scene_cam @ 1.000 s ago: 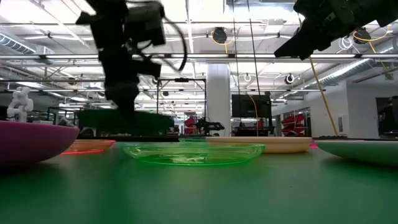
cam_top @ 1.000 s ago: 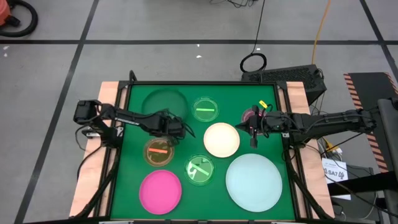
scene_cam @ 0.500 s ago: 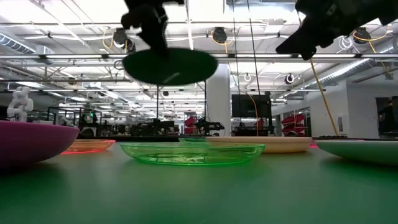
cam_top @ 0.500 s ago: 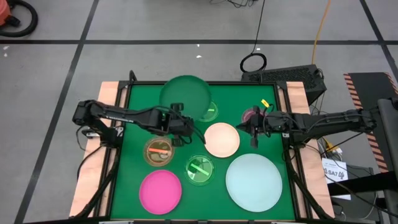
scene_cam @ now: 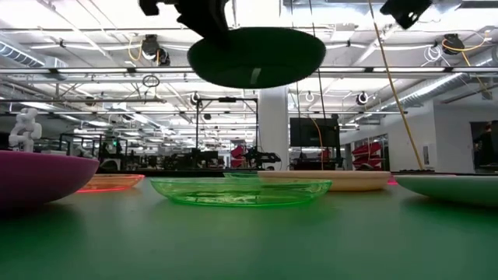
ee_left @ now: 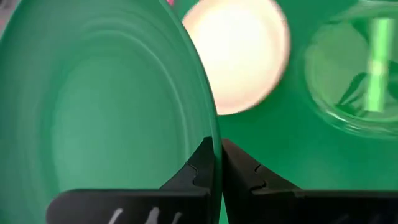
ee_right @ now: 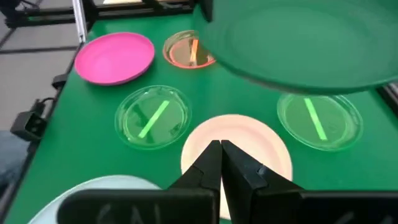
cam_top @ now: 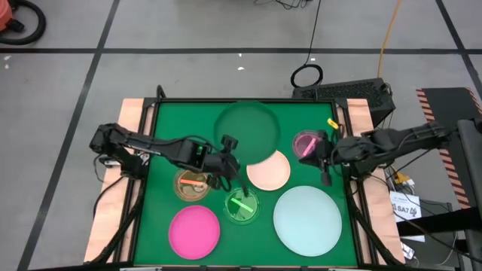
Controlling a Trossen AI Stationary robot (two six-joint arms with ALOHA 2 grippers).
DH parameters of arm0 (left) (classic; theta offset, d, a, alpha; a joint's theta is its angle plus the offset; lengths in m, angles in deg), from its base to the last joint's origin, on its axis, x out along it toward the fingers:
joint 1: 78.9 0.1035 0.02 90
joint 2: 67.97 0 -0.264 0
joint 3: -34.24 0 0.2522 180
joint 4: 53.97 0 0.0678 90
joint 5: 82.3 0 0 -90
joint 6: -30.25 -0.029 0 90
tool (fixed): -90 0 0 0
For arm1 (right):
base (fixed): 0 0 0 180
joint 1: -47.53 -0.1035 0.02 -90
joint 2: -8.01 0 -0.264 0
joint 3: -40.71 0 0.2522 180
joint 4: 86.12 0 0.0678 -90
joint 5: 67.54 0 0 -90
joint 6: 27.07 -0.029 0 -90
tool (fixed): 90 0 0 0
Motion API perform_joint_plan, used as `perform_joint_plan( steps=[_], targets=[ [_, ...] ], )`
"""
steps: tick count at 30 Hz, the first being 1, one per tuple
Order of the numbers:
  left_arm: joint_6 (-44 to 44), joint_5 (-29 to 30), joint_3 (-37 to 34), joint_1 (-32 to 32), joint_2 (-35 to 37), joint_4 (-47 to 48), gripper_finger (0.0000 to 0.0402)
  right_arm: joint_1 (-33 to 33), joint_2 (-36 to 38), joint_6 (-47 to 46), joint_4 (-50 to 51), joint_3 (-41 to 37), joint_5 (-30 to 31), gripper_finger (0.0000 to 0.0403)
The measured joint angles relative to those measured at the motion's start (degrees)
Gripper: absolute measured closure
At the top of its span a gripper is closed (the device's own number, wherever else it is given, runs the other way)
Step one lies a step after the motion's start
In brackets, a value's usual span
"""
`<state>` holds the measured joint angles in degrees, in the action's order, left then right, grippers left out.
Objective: Stack plastic plates
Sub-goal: Stack the dark green plate on top of the blue plate
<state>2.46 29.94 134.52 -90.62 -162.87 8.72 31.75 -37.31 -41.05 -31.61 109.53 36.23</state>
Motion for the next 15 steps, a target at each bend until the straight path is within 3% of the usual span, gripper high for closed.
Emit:
perform_joint_plan(
  steps=[8,15],
  targets=[
    [-3.2,-0.6,0.0,-5.0,-3.6,-5.2,0.0389,-8.0,-7.3,-1.9,9.1,11.6,1.4,0.0399],
    [-3.4,-2.9,0.0,-7.7,-6.7,-9.8,0.0389,-12.1,-18.4,-0.1,12.4,15.2,1.2,0.0391]
  ],
)
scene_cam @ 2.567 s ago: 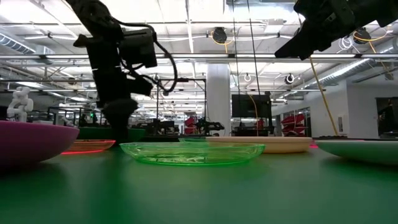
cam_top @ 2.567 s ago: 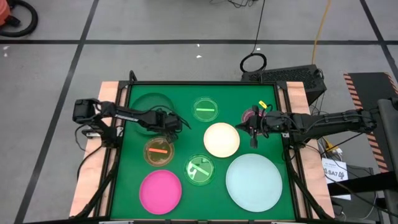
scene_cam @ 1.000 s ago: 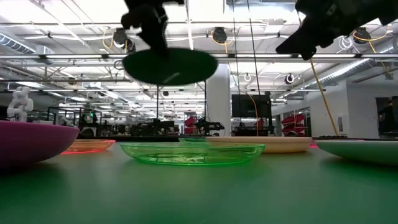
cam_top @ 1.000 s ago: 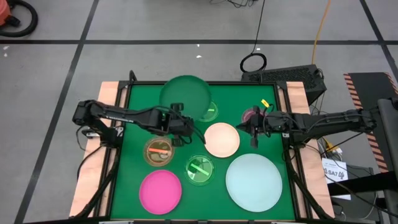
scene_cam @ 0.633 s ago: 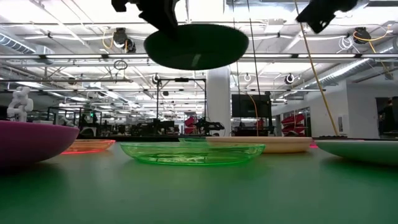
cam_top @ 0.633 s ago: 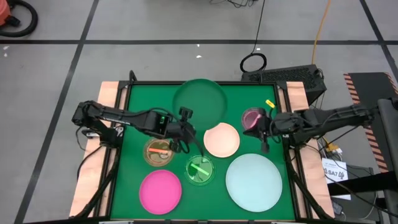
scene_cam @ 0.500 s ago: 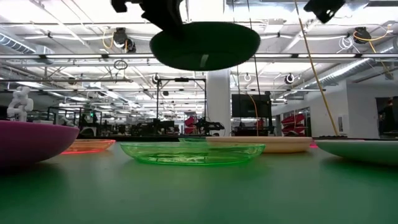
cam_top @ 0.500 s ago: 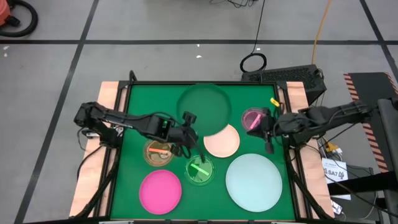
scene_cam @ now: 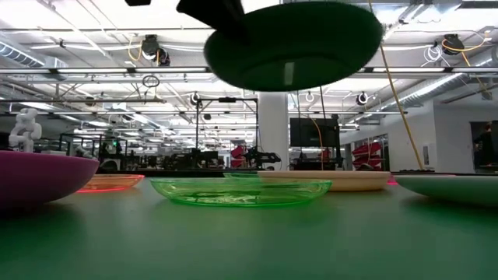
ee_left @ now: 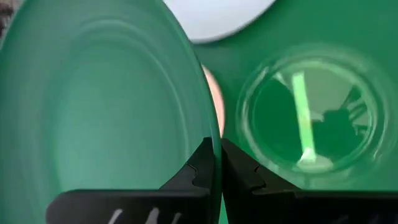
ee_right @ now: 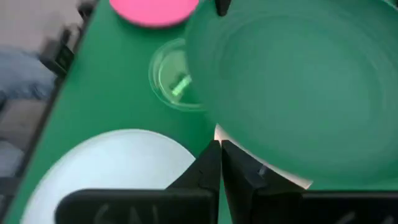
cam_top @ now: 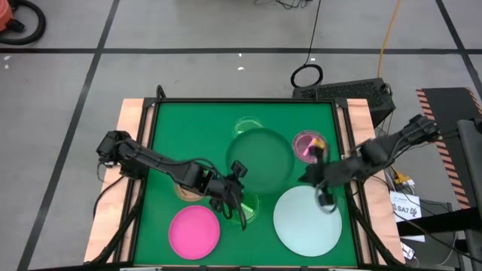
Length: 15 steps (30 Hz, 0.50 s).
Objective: Stack plastic plates
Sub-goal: Stack the dark green plate on top of the blue plate
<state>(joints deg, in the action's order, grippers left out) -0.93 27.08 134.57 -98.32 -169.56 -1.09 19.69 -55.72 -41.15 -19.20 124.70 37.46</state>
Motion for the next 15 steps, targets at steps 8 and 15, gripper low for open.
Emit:
perform_joint_plan(
  steps=[8,15],
  targets=[
    [4.9,-1.4,0.0,-0.9,-2.2,-1.9,0.0389,-1.2,-9.8,0.7,-0.2,2.6,0.1,0.0284],
    [7.3,-2.0,0.0,-1.9,-3.0,-4.3,0.0389,-1.5,-13.5,1.7,-0.1,4.0,-0.1,0.0192]
  ],
)
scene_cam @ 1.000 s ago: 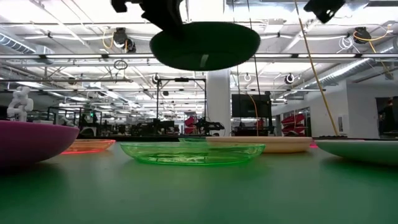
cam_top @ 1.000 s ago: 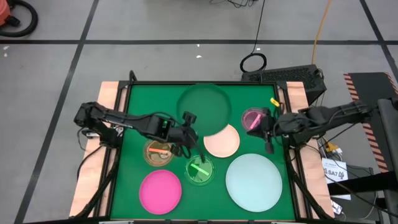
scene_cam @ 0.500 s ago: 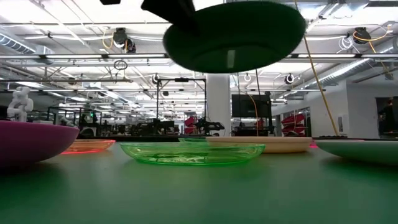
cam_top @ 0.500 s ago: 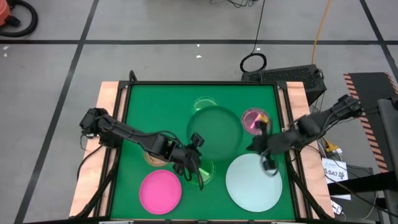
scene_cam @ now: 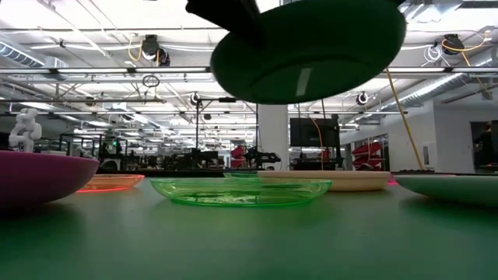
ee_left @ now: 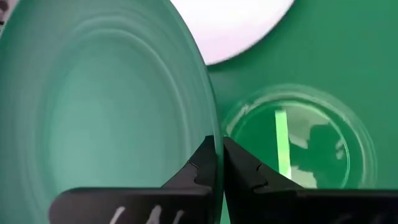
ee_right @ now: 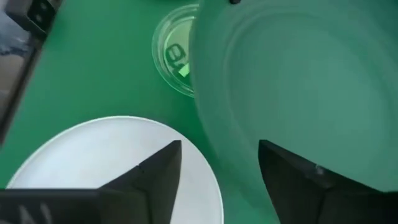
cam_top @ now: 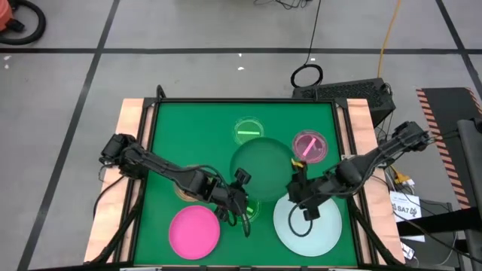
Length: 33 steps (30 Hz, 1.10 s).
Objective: Stack plastic plates
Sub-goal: Stack the dark green plate on top of the blue plate
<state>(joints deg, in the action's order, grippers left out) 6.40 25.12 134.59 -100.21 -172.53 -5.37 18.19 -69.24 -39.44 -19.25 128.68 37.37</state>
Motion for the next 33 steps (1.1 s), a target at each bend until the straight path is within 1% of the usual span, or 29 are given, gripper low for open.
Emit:
perform_joint_plan(
  steps=[2,5,10,14,19,21,23,25,27,30,31,33],
  targets=[
    [0.6,0.0,-0.1,-0.5,-0.1,1.1,0.0389,0.0,-1.1,0.5,0.2,0.0,0.0,0.0184],
    [0.9,0.0,-0.1,-1.0,-0.1,0.4,0.0389,0.0,-2.8,2.0,0.4,0.0,-0.1,0.0184],
    [2.2,0.0,-0.1,-1.6,-0.1,0.3,0.0389,0.0,-5.8,4.8,0.5,0.0,-0.1,0.0207],
    [3.8,0.0,-0.1,-1.9,-0.1,0.2,0.0389,0.0,-7.2,5.6,0.5,0.0,0.0,0.0247],
    [7.1,-0.4,-0.1,-2.0,-0.1,-0.1,0.0389,0.0,-7.7,6.3,1.1,0.0,0.2,0.0319],
    [7.8,-0.2,-0.1,-1.8,-0.1,-0.9,0.0383,0.0,-7.6,6.9,1.3,0.0,-0.3,0.0348],
    [9.0,0.0,-0.1,-1.4,-0.1,-2.5,0.0368,-0.1,-7.7,7.7,1.7,0.0,-1.0,0.0371],
    [10.3,0.5,-0.1,-1.0,-0.1,-3.9,0.0343,-0.2,-7.7,8.4,2.0,0.0,-2.4,0.0387],
    [11.1,1.7,-0.1,-0.8,-0.1,-5.2,0.0308,-0.2,-7.6,8.3,1.7,0.0,-3.7,0.0391],
    [12.1,4.9,0.0,-0.8,-0.1,-7.4,0.0247,-0.3,-7.8,6.4,1.6,0.0,-3.5,0.0390],
    [13.2,5.7,0.0,-0.9,-0.1,-8.0,0.0227,-0.4,-7.8,5.6,1.8,0.0,-2.9,0.0390],
    [16.5,6.4,0.0,-1.0,-0.1,-9.4,0.0196,-1.1,-7.6,4.3,2.6,0.0,-3.6,0.0390]
  ],
)
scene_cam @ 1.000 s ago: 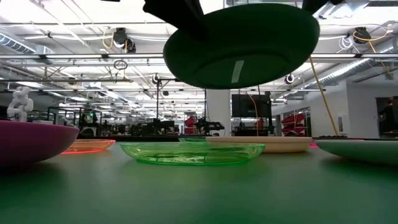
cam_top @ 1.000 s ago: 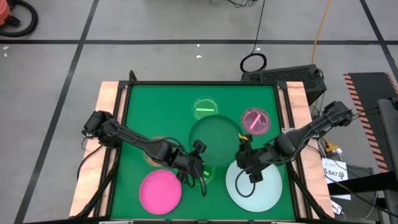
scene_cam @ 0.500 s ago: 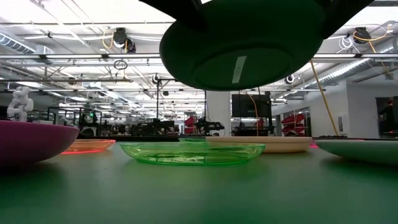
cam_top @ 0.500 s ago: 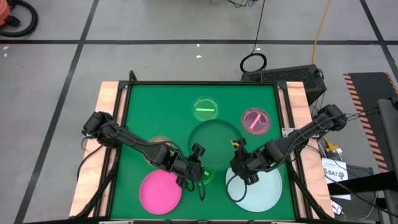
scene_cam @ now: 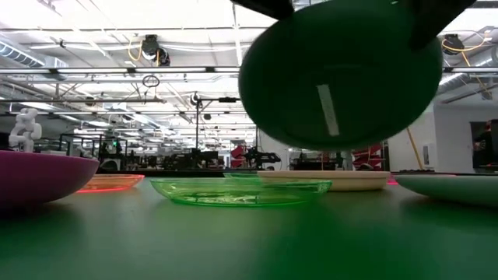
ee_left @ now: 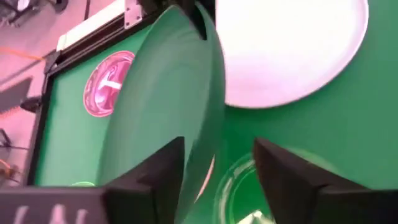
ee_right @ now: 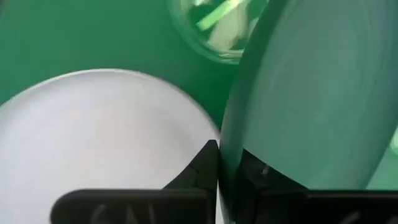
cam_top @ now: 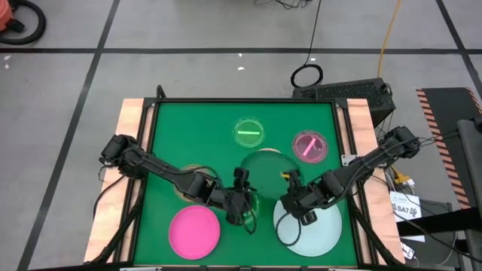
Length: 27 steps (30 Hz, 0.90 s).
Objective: Stack plastic plates
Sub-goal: Stack the dark green plate on top of the blue plate
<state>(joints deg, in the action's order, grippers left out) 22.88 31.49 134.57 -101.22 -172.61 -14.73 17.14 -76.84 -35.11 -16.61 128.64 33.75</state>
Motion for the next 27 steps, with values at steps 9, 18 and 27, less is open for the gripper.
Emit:
perform_joint_plan(
  steps=[9,18,27],
  targets=[
    [6.2,1.0,0.0,-2.2,0.4,-2.2,0.0167,-6.3,0.1,-11.3,4.6,1.1,-0.8,0.0394],
    [10.5,2.3,0.0,-4.0,0.4,0.6,0.0179,-15.3,0.1,-24.2,7.2,6.1,-0.6,0.0395],
    [15.0,3.8,0.0,-4.1,0.4,3.0,0.0183,-24.0,-0.2,-38.6,9.6,7.1,0.8,0.0395]
  ],
)
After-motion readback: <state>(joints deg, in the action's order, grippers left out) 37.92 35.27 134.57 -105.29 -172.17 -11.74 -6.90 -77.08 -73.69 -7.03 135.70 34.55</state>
